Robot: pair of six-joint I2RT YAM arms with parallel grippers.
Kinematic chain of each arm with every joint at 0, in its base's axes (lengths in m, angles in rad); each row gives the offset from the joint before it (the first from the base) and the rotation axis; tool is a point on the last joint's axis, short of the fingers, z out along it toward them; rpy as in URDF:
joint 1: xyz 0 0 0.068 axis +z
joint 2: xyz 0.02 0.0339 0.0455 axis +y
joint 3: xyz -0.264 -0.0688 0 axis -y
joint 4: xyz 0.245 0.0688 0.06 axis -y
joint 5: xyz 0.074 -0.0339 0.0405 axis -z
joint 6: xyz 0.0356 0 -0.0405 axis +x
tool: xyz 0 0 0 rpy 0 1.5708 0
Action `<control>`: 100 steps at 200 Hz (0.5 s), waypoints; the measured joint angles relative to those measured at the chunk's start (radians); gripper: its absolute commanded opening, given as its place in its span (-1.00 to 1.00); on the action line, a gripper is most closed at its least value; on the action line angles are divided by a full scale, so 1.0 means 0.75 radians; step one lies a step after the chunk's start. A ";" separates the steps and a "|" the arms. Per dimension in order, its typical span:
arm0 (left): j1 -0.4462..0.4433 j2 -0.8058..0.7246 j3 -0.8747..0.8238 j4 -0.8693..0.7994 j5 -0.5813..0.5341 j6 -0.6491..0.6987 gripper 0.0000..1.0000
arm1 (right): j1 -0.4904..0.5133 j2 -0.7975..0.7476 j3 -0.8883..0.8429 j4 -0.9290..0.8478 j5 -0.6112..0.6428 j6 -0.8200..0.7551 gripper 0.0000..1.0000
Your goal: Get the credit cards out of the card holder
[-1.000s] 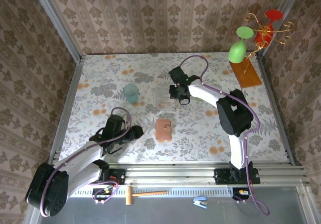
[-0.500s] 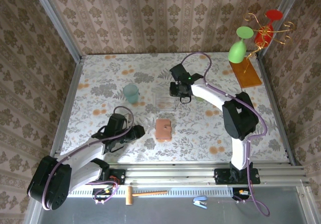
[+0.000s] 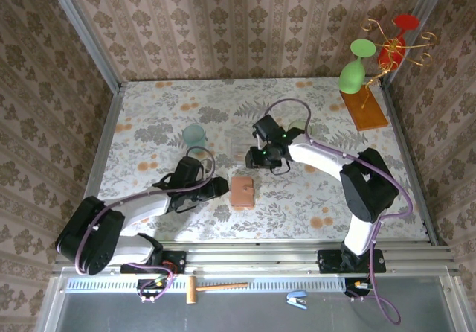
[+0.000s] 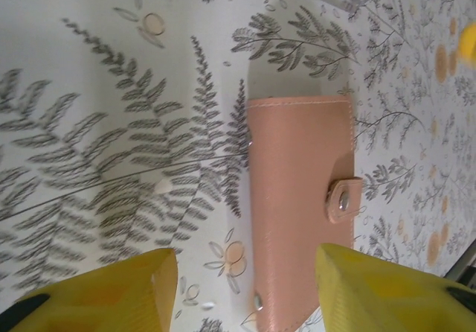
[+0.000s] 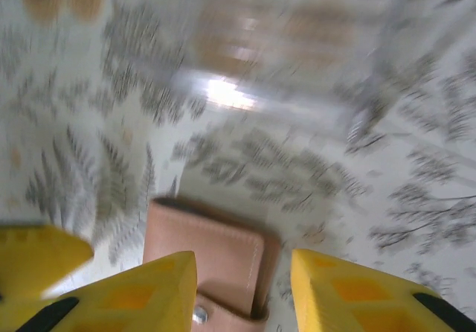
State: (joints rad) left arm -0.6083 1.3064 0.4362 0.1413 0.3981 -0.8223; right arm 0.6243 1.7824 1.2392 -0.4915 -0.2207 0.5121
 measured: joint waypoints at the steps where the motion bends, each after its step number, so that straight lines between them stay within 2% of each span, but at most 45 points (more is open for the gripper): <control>1: 0.000 0.003 0.001 0.005 0.002 -0.003 0.00 | 0.002 -0.001 -0.002 0.000 -0.003 -0.006 -0.22; 25: -0.003 0.039 0.016 0.058 0.026 -0.037 -0.11 | 0.042 -0.024 -0.064 0.004 -0.069 -0.239 -0.15; 46: -0.003 0.081 0.049 0.101 0.060 -0.080 -0.10 | 0.049 -0.061 -0.123 0.003 -0.103 -0.505 -0.06; 100: -0.003 0.194 0.063 0.342 0.138 -0.242 -0.14 | 0.076 -0.077 -0.144 -0.085 -0.146 -1.202 -0.19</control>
State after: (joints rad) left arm -0.6102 1.4517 0.4835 0.3981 0.5014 -1.0035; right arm 0.6811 1.7248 1.1313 -0.5556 -0.3305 -0.3897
